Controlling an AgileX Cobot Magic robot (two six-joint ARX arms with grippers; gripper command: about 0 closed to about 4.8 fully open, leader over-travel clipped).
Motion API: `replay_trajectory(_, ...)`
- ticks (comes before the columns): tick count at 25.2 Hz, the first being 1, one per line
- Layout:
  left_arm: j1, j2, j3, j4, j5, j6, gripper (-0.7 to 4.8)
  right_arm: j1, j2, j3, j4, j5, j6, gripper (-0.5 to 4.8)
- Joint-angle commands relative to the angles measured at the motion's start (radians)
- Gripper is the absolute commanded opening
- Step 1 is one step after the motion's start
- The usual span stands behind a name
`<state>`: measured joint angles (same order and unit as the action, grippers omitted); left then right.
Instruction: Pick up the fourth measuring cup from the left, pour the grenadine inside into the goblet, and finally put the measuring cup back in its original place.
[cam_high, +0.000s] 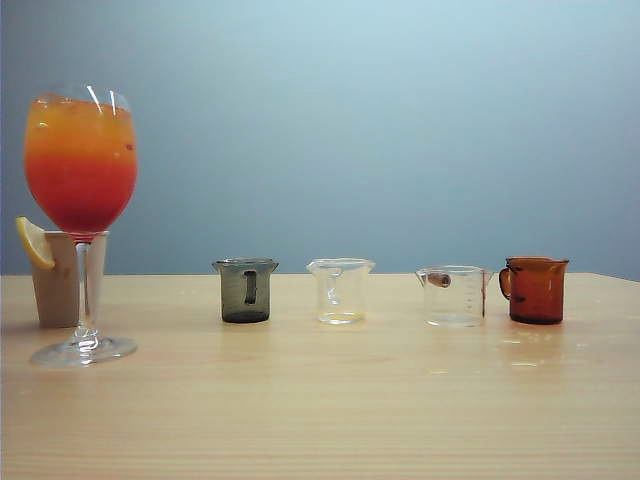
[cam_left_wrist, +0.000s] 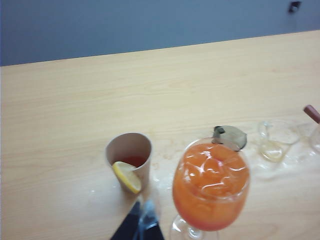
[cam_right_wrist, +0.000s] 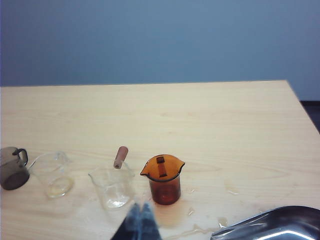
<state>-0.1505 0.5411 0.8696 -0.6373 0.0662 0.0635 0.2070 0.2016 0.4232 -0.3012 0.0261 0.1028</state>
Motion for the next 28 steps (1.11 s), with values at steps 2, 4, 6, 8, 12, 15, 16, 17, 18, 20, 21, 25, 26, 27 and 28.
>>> replay_trajectory(2, 0.055, -0.094, -0.107, 0.054, -0.001, 0.005, -0.04, -0.001, -0.005, -0.039, 0.014, 0.009, 0.002, -0.08)
replay_trajectory(4, 0.069, -0.174, -0.190, 0.071, 0.000, 0.005, -0.04, -0.001, -0.013, -0.088, 0.029, 0.009, 0.003, -0.08)
replay_trajectory(6, 0.069, -0.232, -0.241, 0.072, 0.000, 0.005, -0.04, -0.001, -0.030, -0.118, 0.038, 0.009, 0.015, -0.08)
replay_trajectory(8, 0.069, -0.293, -0.293, 0.077, 0.000, 0.005, -0.04, -0.001, -0.057, -0.142, 0.050, 0.009, 0.042, -0.08)
replay_trajectory(12, 0.069, -0.430, -0.423, 0.109, 0.000, 0.005, -0.04, -0.002, -0.130, -0.203, 0.092, 0.030, 0.047, -0.08)
replay_trajectory(15, 0.069, -0.508, -0.497, 0.132, 0.001, 0.004, -0.04, -0.002, -0.167, -0.236, 0.085, 0.057, 0.047, -0.08)
replay_trajectory(16, 0.069, -0.530, -0.518, 0.138, 0.001, 0.005, -0.04, -0.002, -0.177, -0.247, 0.077, 0.067, 0.047, -0.08)
replay_trajectory(17, 0.069, -0.542, -0.543, 0.150, 0.001, 0.005, -0.04, -0.002, -0.185, -0.254, 0.068, 0.074, 0.047, -0.08)
replay_trajectory(18, 0.069, -0.540, -0.558, 0.153, 0.001, 0.005, -0.04, -0.002, -0.191, -0.264, 0.066, 0.081, 0.047, -0.08)
replay_trajectory(20, 0.070, -0.539, -0.588, 0.163, 0.002, 0.005, -0.04, -0.002, -0.198, -0.277, 0.064, 0.089, 0.046, -0.07)
replay_trajectory(21, 0.068, -0.539, -0.605, 0.174, 0.002, 0.005, -0.04, -0.002, -0.200, -0.286, 0.070, 0.089, 0.046, -0.08)
replay_trajectory(25, 0.066, -0.539, -0.691, 0.191, 0.001, 0.005, -0.04, -0.003, -0.200, -0.326, 0.071, 0.116, 0.008, -0.07)
replay_trajectory(26, 0.066, -0.539, -0.707, 0.191, 0.001, 0.005, -0.04, -0.003, -0.200, -0.336, 0.075, 0.118, -0.013, -0.07)
replay_trajectory(27, 0.066, -0.539, -0.727, 0.190, 0.001, 0.005, -0.04, -0.003, -0.200, -0.344, 0.075, 0.118, -0.023, -0.07)
replay_trajectory(28, 0.066, -0.539, -0.743, 0.190, 0.001, 0.005, -0.04, -0.003, -0.200, -0.354, 0.079, 0.118, -0.026, -0.06)
